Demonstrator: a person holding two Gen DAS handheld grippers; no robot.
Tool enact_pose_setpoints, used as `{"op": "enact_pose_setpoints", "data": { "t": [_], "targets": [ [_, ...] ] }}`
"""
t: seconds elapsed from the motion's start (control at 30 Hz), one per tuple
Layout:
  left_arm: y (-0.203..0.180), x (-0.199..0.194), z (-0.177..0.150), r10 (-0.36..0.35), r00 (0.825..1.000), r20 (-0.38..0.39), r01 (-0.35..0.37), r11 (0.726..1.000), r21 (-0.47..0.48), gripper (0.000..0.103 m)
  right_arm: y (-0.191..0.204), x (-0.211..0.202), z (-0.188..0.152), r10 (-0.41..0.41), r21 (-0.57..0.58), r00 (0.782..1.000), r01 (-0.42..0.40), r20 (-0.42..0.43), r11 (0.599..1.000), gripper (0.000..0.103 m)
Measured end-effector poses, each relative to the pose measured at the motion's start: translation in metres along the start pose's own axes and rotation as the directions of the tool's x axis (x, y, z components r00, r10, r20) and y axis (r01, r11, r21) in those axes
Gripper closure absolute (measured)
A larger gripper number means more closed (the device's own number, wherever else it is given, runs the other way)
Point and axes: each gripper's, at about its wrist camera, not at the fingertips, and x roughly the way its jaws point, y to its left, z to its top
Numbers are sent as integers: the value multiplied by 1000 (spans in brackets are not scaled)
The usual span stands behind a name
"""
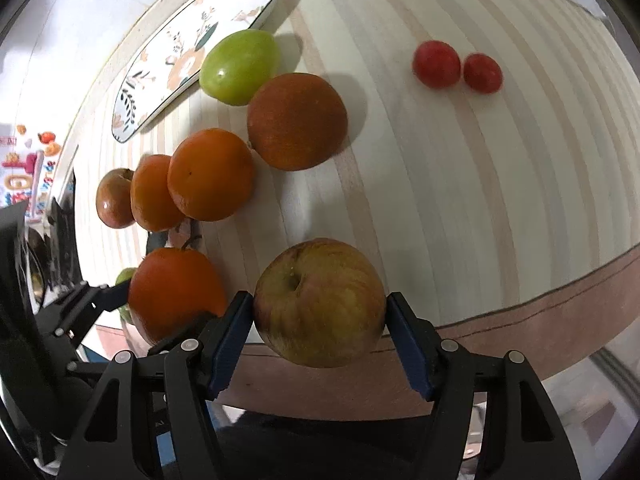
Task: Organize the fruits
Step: 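Grasp the large orange with the left tool while the right tool grasps the red apple, then place the orange on the plate with the left tool while the right tool places the apple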
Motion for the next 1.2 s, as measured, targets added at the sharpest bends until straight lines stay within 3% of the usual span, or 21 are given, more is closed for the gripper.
{"op": "enact_pose_setpoints", "data": {
  "t": [0.17,0.43,0.63,0.83,0.93,0.97,1.03,1.2],
  "targets": [
    [4,26,22,-5,998,-67,3,1000,-26,26,0,-1,9,0,-1,1000,0,-11,1000,32],
    [23,15,28,-12,1000,-3,12,996,-84,28,-13,-1,13,49,30,998,-48,-44,998,33],
    [33,-35,18,-22,996,84,32,993,-117,29,-20,-19,18,64,33,998,-63,-15,997,33],
    [68,-106,45,-55,975,216,95,979,-178,29,-19,-67,37,134,16,990,-135,35,991,33],
    [88,-142,66,-58,958,280,123,967,-221,29,-7,-99,66,165,-14,981,-164,99,986,33],
    [76,-139,72,-47,954,295,119,966,-231,29,-4,-104,76,172,-22,979,-170,109,985,33],
    [87,-139,92,-8,950,313,99,956,-275,29,9,-109,104,181,-47,974,-176,134,983,33],
    [137,-106,145,6,962,274,111,907,-407,29,45,-87,181,115,-74,979,-104,167,992,33]
  ]
}}
